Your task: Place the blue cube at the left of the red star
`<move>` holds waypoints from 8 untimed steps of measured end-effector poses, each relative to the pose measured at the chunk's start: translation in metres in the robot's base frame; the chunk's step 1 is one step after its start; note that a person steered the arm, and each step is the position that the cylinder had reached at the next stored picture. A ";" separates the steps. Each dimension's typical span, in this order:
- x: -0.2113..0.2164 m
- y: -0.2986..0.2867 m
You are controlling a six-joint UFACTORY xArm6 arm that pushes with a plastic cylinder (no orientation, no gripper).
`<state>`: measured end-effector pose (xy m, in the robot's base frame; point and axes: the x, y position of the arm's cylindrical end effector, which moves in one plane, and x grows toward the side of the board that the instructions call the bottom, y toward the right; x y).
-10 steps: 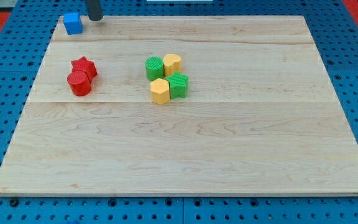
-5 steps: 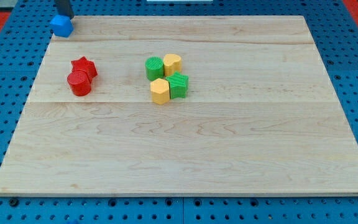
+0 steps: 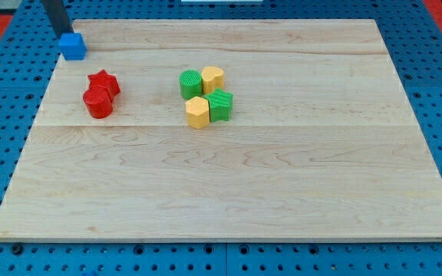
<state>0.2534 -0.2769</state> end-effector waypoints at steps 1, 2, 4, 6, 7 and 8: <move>0.029 0.006; 0.017 0.008; 0.021 0.040; 0.071 0.038; 0.085 0.038; 0.034 0.044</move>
